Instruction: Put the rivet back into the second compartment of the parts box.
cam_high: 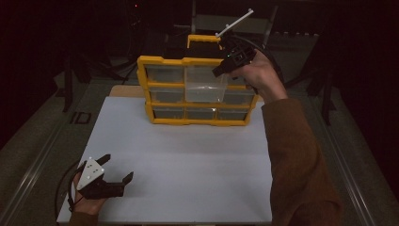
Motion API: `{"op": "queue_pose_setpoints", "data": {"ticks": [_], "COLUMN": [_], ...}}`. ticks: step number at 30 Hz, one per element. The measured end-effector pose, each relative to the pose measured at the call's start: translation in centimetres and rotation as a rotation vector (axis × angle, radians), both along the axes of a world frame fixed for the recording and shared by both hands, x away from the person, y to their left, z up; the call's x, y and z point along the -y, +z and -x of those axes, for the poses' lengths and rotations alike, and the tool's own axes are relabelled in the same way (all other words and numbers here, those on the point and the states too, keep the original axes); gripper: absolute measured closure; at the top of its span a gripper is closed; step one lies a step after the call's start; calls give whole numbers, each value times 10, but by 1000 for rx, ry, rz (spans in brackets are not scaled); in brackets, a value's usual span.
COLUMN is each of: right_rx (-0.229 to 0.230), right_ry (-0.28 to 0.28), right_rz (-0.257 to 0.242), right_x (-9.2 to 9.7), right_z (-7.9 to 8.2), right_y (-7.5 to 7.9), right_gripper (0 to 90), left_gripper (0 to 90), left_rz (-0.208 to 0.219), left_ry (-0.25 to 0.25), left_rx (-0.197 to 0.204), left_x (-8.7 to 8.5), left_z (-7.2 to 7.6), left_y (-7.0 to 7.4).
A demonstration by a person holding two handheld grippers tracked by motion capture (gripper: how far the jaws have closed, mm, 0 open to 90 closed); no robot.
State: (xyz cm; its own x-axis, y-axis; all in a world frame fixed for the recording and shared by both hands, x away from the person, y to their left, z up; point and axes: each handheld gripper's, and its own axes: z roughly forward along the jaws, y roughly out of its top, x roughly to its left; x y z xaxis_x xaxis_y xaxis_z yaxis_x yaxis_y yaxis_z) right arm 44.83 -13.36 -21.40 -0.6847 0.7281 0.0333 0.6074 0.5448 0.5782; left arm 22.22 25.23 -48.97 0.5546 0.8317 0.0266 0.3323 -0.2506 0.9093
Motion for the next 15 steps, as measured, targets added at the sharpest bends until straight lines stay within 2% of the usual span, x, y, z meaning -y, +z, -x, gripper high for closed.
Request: {"op": "queue_pose_setpoints", "data": {"ticks": [2,5,6,7,10,15], "right_rx": [2,-13,-3,-1,-13,-11], "right_ry": [-13,-8,-7,-16,0,31], "right_rz": [-9,-76,-68,-57,-42,-21], "right_x": [1,4,3,2,-1,-9], "right_z": [-1,-3,-3,-2,-1,2], "right_y": [0,1,0,-1,-5,-9], "right_gripper": [799,414,305,253,189,184], "left_gripper": [0,0,0,0,0,0], "left_rz": [1,-1,0,1,2,4], "left_ry": [-1,-2,-2,-1,-1,1], "left_rx": [1,2,3,2,2,0], "left_x": [0,0,-1,-1,-1,-1], "left_z": [0,1,1,1,1,0], "left_y": [0,0,0,0,0,0]}}
